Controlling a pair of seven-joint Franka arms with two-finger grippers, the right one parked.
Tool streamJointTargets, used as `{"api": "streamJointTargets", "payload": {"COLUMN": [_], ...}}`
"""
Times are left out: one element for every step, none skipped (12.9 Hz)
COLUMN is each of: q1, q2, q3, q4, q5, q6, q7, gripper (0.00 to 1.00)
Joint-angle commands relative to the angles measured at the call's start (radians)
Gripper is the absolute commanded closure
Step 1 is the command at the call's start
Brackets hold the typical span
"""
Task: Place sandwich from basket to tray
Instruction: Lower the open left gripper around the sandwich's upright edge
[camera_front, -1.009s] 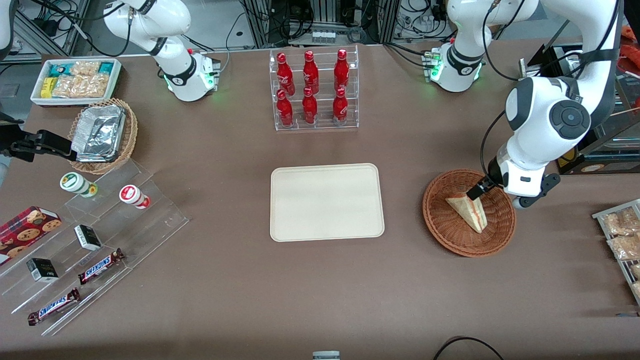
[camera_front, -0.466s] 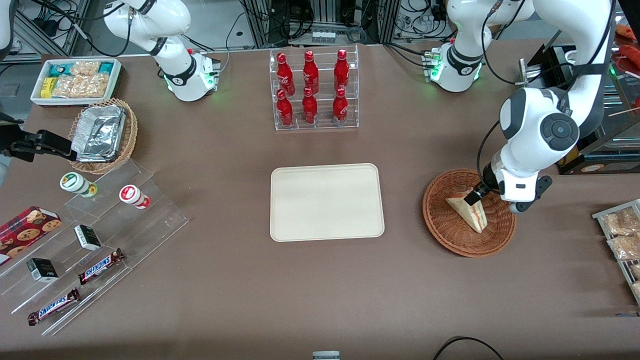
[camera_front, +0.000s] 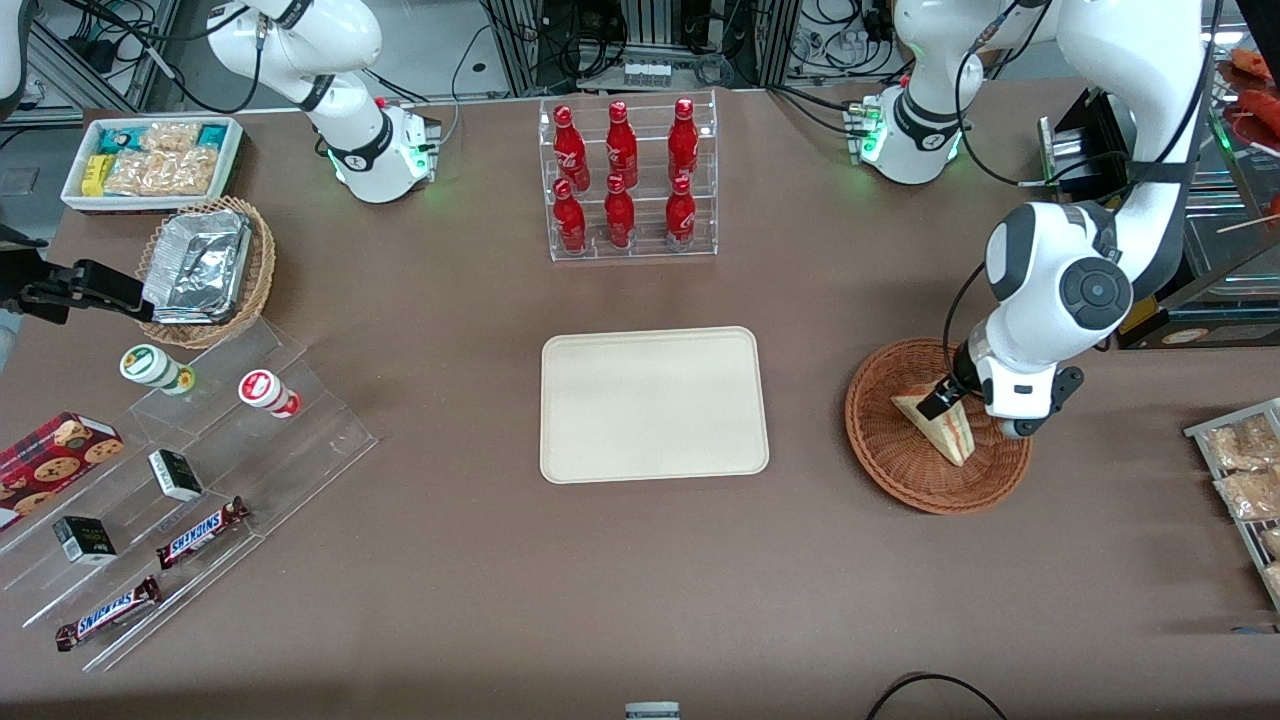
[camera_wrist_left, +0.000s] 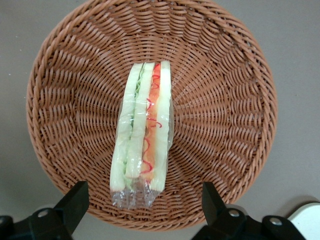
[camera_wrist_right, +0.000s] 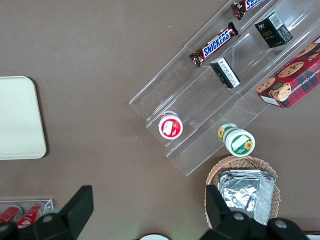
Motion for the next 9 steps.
{"api": "streamJointTargets", "payload": {"q1": [0.004, 0.006, 0.006, 0.006, 0.006, 0.007, 0.007, 0.009, 0.009], "q2": [0.029, 0.037, 0.047, 0.054, 0.063, 0.070, 0.078, 0.081, 0.086], "q3": [-0.002, -0.002, 0.000, 0.000, 0.001, 0.001, 0.001, 0.001, 0.003], "q4": [-0.006, -0.006, -0.006, -0.008, -0.008, -0.006, -0.006, -0.006, -0.006], "q5": [0.010, 0.010, 0.010, 0.012, 0.011, 0.012, 0.012, 0.012, 0.012], "q6": [0.035, 0.038, 0.040, 0.043, 0.044, 0.047, 0.055, 0.058, 0.059], "q7": [-0.014, -0.014, -0.014, -0.014, -0.014, -0.014, -0.014, -0.014, -0.014], "gripper": [0.00, 0.00, 0.00, 0.00, 0.00, 0.00, 0.00, 0.00, 0.00]}}
